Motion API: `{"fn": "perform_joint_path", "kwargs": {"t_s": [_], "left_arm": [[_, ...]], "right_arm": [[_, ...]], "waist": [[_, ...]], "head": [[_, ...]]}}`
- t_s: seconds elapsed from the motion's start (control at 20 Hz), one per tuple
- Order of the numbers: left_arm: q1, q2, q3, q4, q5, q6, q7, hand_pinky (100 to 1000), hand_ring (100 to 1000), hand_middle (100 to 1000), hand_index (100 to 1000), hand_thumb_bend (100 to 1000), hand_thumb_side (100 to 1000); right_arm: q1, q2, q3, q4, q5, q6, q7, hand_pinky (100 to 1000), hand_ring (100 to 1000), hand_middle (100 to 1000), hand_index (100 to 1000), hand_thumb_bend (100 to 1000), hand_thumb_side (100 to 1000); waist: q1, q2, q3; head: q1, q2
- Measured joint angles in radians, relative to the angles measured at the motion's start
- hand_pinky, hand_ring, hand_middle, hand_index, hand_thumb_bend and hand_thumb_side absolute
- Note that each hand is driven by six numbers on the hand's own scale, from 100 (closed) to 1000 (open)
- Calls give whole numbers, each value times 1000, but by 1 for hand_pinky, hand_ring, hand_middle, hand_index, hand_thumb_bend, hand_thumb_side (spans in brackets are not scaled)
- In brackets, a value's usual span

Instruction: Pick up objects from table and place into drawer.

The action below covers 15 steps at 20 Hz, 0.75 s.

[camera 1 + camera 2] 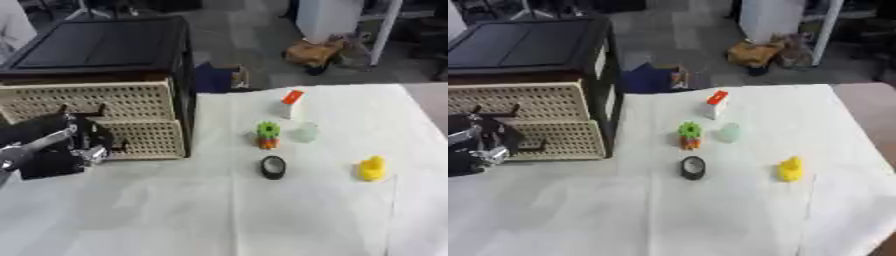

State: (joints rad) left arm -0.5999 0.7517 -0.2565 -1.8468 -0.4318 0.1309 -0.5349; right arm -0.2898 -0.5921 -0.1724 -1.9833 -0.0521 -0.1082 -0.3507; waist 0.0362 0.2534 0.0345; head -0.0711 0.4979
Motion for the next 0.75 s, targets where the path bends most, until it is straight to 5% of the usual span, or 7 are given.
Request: {"fn": "perform_joint_path", "kwargs": {"t_s": [0.35, 0.55, 0.75], "left_arm": [[54, -23, 59, -130, 72, -18, -2, 306, 382, 485, 732, 100, 1000], [55, -152, 118, -135, 161, -51, 43, 335, 388, 493, 747, 100, 1000], [67, -304, 188, -135, 266, -69, 219, 423, 460, 552, 781, 100, 1000]], "right_arm": [[5, 8, 0, 0, -3, 0, -5, 702, 615, 634, 894, 298, 1000], [8, 17, 0, 0, -6, 5, -5, 700, 610, 632, 897, 267, 1000], [7, 36, -1, 0, -14, 8, -5, 680, 602, 628, 901, 256, 998]], "waist": [[-2, -14, 15], [-5, -23, 27], [-8, -25, 35]], "head": [[-33, 7], [-50, 18], [-65, 30]]}}
